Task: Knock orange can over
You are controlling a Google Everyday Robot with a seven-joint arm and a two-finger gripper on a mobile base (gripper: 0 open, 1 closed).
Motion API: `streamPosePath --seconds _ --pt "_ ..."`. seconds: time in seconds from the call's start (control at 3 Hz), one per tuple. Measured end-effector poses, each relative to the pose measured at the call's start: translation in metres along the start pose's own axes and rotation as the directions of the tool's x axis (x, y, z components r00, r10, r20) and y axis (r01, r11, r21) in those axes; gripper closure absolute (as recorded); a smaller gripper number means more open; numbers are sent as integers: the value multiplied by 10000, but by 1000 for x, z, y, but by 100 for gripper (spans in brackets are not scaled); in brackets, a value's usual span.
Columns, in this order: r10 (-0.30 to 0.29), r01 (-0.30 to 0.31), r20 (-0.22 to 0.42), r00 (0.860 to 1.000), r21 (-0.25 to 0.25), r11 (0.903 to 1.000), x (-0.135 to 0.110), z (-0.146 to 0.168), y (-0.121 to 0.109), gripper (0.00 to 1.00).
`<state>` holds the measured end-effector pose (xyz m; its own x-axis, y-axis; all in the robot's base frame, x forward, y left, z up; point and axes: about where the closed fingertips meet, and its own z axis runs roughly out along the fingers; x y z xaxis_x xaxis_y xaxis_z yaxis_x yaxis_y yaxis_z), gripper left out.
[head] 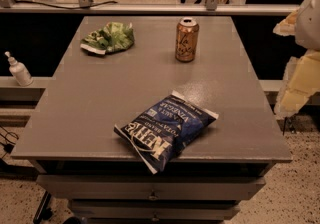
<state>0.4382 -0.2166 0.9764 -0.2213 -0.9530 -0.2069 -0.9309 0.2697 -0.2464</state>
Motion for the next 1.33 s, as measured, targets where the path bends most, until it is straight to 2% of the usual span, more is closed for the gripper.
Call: streamPosePath --seconds 0.33,0.67,1.0,1.33 --pt "1 -1 4 10000 4 10000 0 0 0 0" --pt "98 -102 305 9995 127 9999 -1 2 -5 0" --pt "465 -488 953 9944 216 9986 -8 25 -29 0" --pt "952 -994 1726 9804 158 9949 -13 56 -58 0"
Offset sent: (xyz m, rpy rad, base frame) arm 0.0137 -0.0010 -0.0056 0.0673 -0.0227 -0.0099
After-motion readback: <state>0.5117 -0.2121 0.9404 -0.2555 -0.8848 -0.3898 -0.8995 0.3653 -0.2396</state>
